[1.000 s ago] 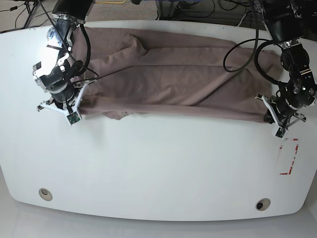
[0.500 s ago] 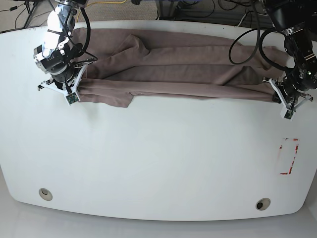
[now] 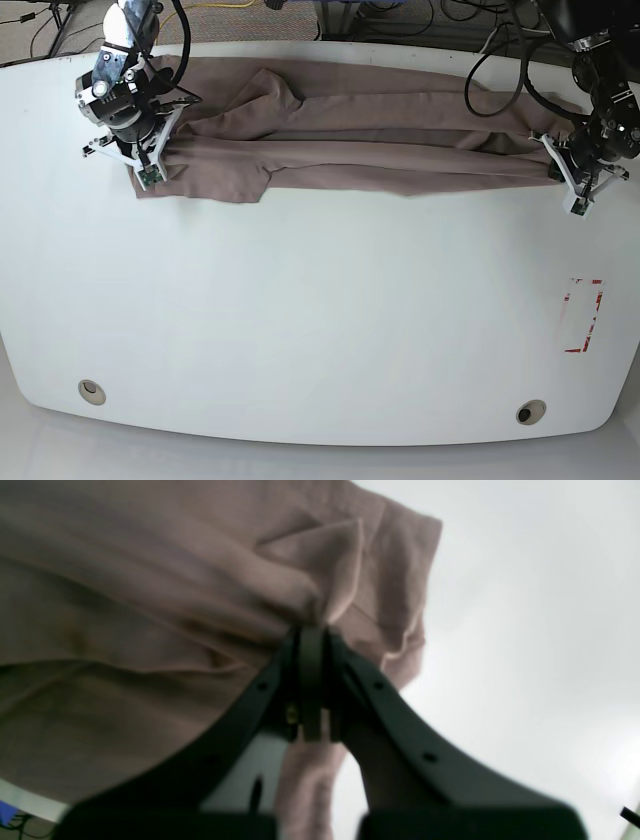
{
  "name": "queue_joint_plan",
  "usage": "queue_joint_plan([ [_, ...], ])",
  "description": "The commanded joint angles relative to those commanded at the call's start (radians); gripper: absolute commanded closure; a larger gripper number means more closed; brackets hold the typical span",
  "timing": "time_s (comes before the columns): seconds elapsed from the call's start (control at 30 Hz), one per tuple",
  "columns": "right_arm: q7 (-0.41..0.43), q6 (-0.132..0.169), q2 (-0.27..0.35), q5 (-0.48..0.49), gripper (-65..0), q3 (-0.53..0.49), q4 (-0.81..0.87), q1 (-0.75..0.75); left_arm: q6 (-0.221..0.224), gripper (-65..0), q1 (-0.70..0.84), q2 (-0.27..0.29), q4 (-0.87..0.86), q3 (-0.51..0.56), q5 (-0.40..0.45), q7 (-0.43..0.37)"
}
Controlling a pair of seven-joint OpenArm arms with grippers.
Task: Layout the t-shirt on the table in an organized manner, then fold the t-shirt properly
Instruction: 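Lift the hem with both grippers and fold it over toward the collar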
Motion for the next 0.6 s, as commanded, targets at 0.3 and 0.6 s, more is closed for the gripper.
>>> queue_joint_plan([
  [0.3,0.000,0.000,0.000,0.000,-0.3,0.000,-0.002,-0.006,0.000,-0.4,0.037,-0.003,0.000,0.002,0.000,0.000],
  [0.6,0.000,0.000,0.005,-0.002,0.0,0.000,-0.002,-0.017,0.000,-0.3,0.037,-0.026,0.000,0.000,0.000,-0.002],
])
